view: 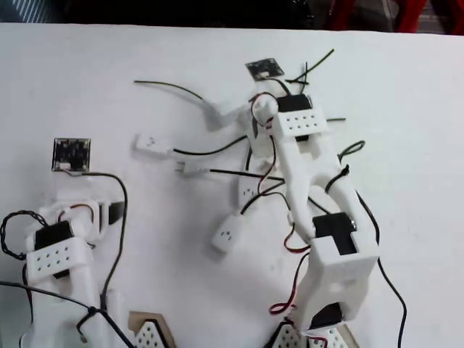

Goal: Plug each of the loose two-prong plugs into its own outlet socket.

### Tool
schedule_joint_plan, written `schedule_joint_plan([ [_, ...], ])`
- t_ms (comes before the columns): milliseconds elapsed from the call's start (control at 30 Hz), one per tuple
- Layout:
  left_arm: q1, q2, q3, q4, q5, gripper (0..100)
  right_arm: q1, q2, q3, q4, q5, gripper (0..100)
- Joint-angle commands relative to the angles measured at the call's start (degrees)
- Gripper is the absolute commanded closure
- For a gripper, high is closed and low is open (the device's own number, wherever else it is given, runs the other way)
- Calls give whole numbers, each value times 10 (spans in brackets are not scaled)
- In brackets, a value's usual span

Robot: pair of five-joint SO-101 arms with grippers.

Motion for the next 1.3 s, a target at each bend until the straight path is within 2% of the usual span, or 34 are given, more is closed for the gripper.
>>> schedule_joint_plan([
  [0, -2, -14, -4, -10, 3, 669, -5, -12, -21, 7, -68, 840],
  [233, -2, -14, -4, -10, 3, 669, -5, 27, -25, 7, -185, 841],
  [433, -2, -14, -3, -10, 3, 669, 0, 72, -26, -15, -241, 841],
  [567, -2, -14, -3, -10, 2, 669, 5, 97, -26, -39, -253, 851],
  [733, -2, -14, -3, -10, 2, 669, 19, 109, -26, -73, -253, 988],
  [967, -2, -14, -3, -10, 1, 669, 35, 109, -25, -69, -252, 885],
  [1167, -2, -14, -3, -10, 1, 669, 30, 109, -40, -70, -256, 879],
  [1267, -2, -14, -3, -10, 1, 669, 32, 110, -56, -71, -294, 879],
])
